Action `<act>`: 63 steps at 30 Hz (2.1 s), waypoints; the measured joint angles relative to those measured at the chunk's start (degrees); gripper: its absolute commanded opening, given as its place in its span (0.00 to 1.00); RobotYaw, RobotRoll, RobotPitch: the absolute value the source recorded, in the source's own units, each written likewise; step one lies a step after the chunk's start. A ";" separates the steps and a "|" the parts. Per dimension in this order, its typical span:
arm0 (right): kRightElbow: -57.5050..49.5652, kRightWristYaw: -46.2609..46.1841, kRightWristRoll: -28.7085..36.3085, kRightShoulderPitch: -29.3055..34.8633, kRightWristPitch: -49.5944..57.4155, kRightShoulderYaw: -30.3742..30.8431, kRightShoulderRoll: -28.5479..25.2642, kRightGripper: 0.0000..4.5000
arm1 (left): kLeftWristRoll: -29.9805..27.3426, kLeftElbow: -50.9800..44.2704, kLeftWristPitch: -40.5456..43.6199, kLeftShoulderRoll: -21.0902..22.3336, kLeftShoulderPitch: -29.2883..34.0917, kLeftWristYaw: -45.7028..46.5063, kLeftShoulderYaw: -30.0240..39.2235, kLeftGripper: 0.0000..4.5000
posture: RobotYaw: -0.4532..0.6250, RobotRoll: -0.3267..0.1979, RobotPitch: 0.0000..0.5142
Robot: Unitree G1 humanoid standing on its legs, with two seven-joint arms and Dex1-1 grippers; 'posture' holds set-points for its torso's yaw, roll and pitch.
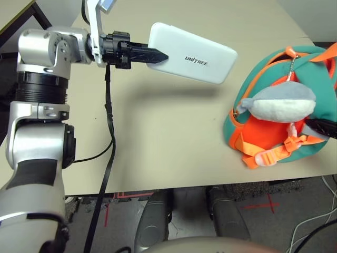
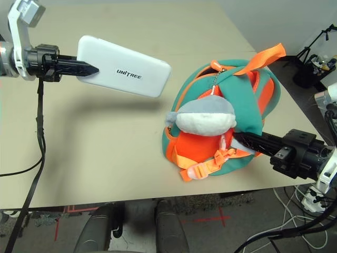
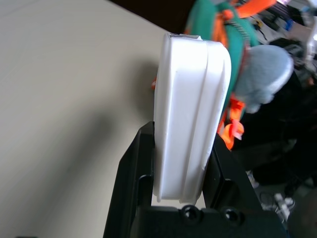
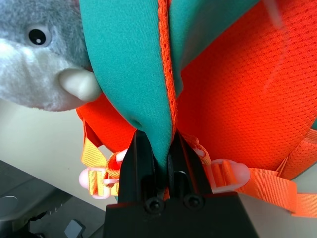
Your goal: Put the pencil case into the backpack and zip it.
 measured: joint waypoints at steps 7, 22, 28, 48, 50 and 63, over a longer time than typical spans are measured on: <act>1.17 0.38 -0.41 1.59 -1.99 0.55 -1.17 0.01 | -2.09 -3.24 0.98 -0.14 -1.10 -0.87 0.16 0.29 | 0.35 0.62 0.44; 4.04 1.43 -2.30 1.30 -3.83 2.91 -2.81 0.01 | -7.61 -17.00 9.03 -2.89 5.14 0.95 -1.85 0.29 | 0.36 0.62 0.44; 5.06 1.69 -3.34 -0.67 -5.18 5.50 -2.95 0.01 | -3.32 -17.59 3.67 -8.46 5.52 5.39 -6.95 0.29 | 0.37 0.62 0.42; 6.22 2.13 -5.70 -5.14 -9.59 11.73 -2.88 0.01 | 0.70 -13.61 2.08 -17.99 2.86 12.40 -9.48 0.80 | 0.40 0.62 0.39; 6.47 2.45 -6.11 -5.28 -10.10 12.17 -2.86 0.01 | 0.18 -13.53 2.48 -15.89 2.79 12.05 -8.08 0.94 | 0.40 0.62 0.39; 7.51 2.84 -7.22 -7.96 -11.40 15.19 -2.85 0.01 | -0.29 -13.34 0.57 -16.33 3.64 13.39 -7.02 1.00 | 0.40 0.62 0.39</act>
